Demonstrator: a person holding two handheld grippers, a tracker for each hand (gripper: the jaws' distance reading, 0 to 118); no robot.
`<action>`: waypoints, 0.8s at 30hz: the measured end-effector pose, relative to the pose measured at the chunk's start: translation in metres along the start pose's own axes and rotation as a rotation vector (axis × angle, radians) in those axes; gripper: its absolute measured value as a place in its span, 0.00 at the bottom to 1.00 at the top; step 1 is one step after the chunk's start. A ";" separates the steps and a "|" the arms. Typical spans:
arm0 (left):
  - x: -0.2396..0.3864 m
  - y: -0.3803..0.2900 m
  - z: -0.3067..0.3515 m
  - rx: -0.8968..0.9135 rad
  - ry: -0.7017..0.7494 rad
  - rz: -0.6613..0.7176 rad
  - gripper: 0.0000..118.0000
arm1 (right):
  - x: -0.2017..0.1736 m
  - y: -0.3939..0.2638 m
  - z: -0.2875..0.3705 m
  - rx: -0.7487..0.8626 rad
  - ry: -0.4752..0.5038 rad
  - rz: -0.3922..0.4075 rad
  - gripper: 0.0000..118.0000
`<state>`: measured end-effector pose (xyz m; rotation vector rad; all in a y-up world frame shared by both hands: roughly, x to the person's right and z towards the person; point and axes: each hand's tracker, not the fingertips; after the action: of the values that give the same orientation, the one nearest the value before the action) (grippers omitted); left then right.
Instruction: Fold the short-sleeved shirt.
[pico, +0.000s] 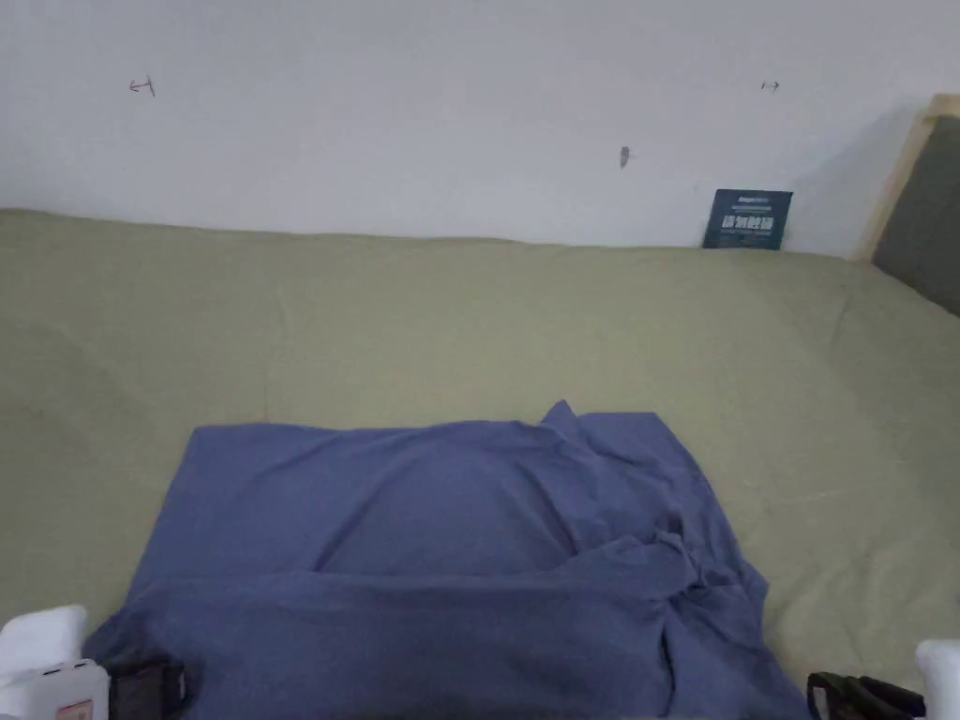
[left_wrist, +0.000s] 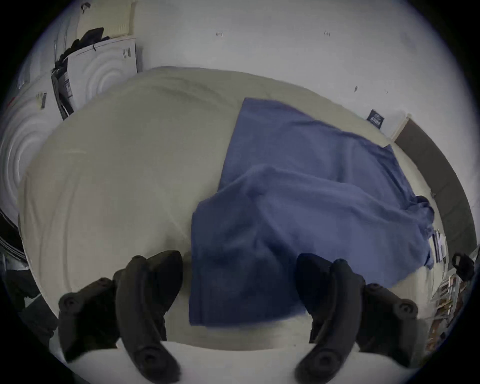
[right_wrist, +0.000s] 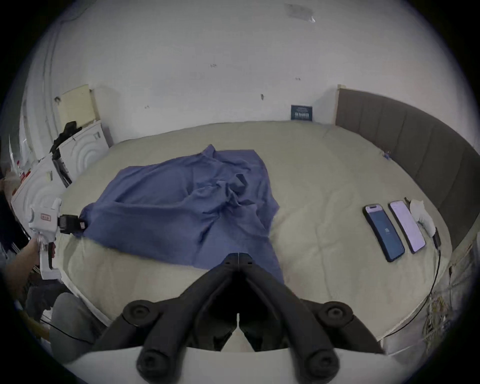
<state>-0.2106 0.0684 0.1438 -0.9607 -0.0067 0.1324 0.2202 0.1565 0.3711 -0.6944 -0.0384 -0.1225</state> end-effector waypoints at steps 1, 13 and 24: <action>0.004 -0.002 0.004 0.017 0.017 -0.020 0.58 | 0.005 0.002 -0.006 -0.017 0.002 -0.017 0.04; 0.013 -0.010 0.027 0.023 -0.014 -0.142 0.06 | 0.019 0.013 -0.127 -0.317 -0.006 -0.065 0.52; 0.006 -0.007 0.047 0.031 -0.048 -0.162 0.05 | 0.024 0.032 -0.073 -0.244 0.022 0.006 0.04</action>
<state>-0.2073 0.1039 0.1764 -0.9219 -0.1261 0.0058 0.2476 0.1312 0.2962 -0.9368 -0.0004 -0.1304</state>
